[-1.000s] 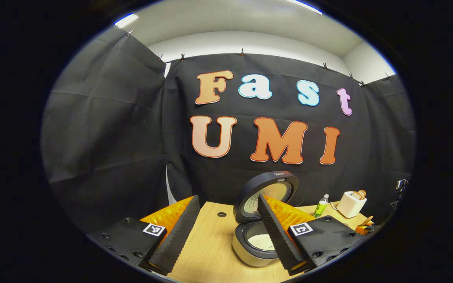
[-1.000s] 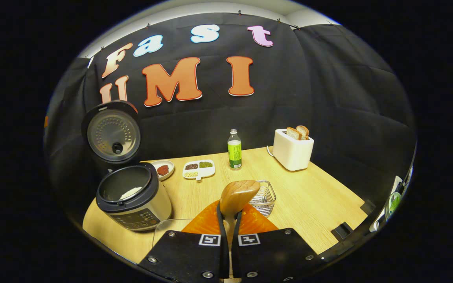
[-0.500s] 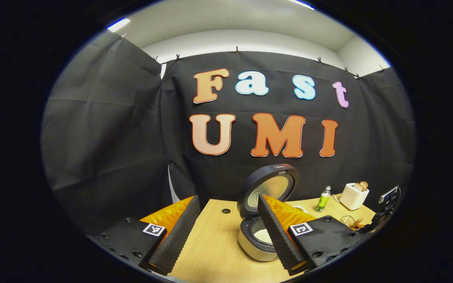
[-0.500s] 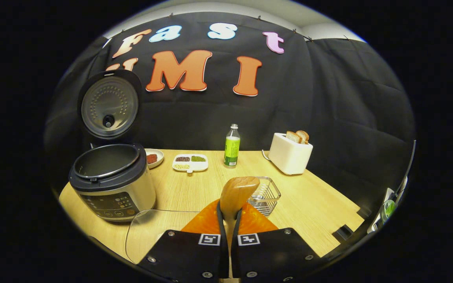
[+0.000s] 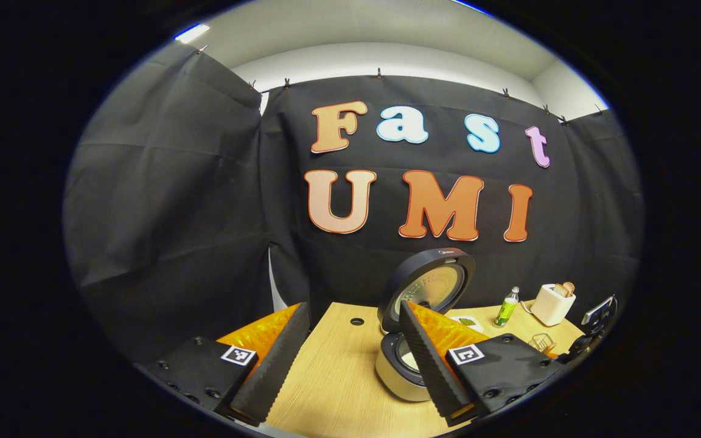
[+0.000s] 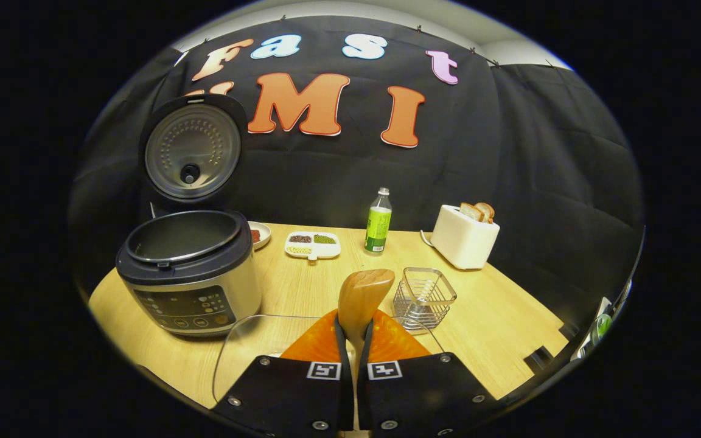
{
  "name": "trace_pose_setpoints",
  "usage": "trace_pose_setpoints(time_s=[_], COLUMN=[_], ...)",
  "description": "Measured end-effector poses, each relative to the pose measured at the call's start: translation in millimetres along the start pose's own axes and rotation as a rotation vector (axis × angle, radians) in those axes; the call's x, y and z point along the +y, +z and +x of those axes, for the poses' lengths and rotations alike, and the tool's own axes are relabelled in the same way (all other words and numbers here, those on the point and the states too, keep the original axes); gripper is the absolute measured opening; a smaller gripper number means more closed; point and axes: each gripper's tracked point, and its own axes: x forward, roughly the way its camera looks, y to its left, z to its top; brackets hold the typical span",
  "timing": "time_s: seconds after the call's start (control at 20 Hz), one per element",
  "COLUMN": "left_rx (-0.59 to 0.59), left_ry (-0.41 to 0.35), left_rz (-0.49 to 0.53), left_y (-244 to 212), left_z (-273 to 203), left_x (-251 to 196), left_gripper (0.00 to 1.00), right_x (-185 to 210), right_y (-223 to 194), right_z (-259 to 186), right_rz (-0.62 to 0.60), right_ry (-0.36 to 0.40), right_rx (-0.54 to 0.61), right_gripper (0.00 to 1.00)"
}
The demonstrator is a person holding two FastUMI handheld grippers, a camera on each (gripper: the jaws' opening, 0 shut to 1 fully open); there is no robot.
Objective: Close the left gripper, press the button to open the rice cooker; take a wooden spoon from the chopstick holder with the right hand, scoop a spoonful of rice and pour it into the rice cooker, then put the wooden spoon back into the chopstick holder.
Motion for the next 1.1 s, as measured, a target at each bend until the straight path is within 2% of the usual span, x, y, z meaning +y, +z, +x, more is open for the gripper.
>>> trace_pose_setpoints(time_s=[0.15,0.3,0.55,0.8,1.1], left_rx=[0.007,0.013,0.014,0.017,0.019], left_ry=[0.004,0.004,-0.009,-0.022,-0.035], left_rz=[-0.002,-0.001,0.004,0.01,0.009], left_y=[-3,-5,-5,-4,-4], left_z=[3,5,7,9,10], left_x=[3,5,3,0,-4], left_gripper=[0.97,0.98,0.98,0.98,0.98], right_x=[18,30,24,11,1], right_y=[-2,-4,-10,-19,-27], right_z=[0,-5,1,5,9], right_rz=[0.187,0.32,0.441,0.62,0.835], right_ry=[0.074,0.121,0.124,0.138,0.196], right_rx=[0.044,0.075,0.094,0.121,0.155], right_gripper=[0.02,0.01,0.02,0.02,0.02])
